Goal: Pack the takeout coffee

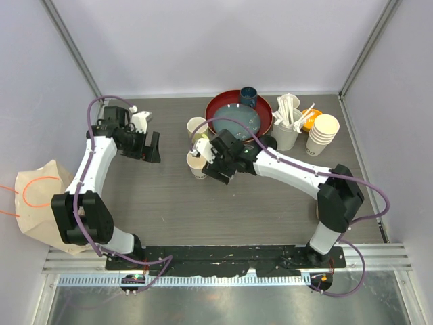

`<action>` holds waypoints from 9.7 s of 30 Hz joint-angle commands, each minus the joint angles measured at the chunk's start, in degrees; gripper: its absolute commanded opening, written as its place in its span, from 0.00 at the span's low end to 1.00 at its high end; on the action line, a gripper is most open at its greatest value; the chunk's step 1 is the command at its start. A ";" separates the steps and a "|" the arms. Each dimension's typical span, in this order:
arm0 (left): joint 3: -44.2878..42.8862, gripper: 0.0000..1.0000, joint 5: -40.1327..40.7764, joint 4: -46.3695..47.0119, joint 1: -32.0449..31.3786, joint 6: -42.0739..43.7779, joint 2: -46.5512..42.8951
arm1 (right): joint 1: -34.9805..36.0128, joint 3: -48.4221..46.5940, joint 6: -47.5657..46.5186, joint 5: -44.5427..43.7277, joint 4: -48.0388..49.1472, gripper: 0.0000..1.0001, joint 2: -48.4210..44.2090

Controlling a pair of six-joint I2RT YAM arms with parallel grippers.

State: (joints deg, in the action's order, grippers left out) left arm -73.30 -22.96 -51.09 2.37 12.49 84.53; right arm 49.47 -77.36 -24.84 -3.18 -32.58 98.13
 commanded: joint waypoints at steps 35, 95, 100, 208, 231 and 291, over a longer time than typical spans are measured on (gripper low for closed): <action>-0.27 0.93 0.02 0.20 0.18 1.48 0.28 | -25.83 -5.16 -15.15 3.44 -5.12 0.45 3.03; -0.53 0.93 -1.91 -1.38 0.18 1.92 -0.33 | -23.91 -29.76 1.10 9.34 -24.54 0.01 3.91; -0.18 0.93 -2.09 -1.21 0.18 1.13 -0.51 | -15.65 -42.39 8.22 7.21 -32.36 0.01 7.95; -2.11 0.40 -8.33 13.29 -9.84 -18.64 3.35 | -5.70 -35.23 31.87 11.09 -8.29 0.38 16.83; -0.36 0.36 -10.52 16.20 -12.48 -22.33 11.18 | -6.93 -28.11 29.68 13.90 -4.60 0.42 18.59; -1.93 0.33 -23.80 9.96 -7.64 -21.28 9.16 | -5.53 -19.84 30.73 18.47 3.31 0.49 14.90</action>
State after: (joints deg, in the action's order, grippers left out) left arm -73.30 -43.79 -41.43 -5.21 -8.95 96.36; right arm 43.31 -94.39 6.44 14.31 -26.26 112.25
